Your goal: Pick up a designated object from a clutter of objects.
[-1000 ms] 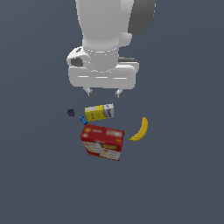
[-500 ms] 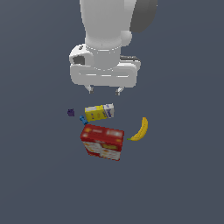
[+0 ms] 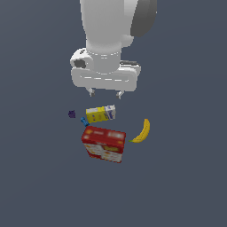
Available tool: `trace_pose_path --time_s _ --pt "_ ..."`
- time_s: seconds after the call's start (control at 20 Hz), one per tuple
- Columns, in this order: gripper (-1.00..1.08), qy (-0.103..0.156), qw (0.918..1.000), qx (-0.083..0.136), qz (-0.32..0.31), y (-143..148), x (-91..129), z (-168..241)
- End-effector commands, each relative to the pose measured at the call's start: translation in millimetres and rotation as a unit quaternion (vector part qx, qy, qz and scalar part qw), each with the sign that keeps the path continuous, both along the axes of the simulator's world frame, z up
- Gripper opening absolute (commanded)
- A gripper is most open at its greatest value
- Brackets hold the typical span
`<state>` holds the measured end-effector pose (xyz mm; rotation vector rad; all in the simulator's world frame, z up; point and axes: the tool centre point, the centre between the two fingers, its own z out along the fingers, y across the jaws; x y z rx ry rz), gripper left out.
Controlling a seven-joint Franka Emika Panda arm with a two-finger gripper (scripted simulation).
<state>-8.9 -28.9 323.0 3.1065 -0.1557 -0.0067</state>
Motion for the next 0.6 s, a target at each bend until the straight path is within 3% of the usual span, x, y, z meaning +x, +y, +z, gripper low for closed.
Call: trace_pose_path --time_s 0.0,0.3,0.55 --pt "1.00 0.000 0.9999 0.001 -0.016 -2 -2 -6" --pt "1.00 -0.002 0.9971 0.002 -0.076 -7 -8 -29" --pt "1.00 -0.004 0.9896 0.005 -0.144 -13 -17 -54"
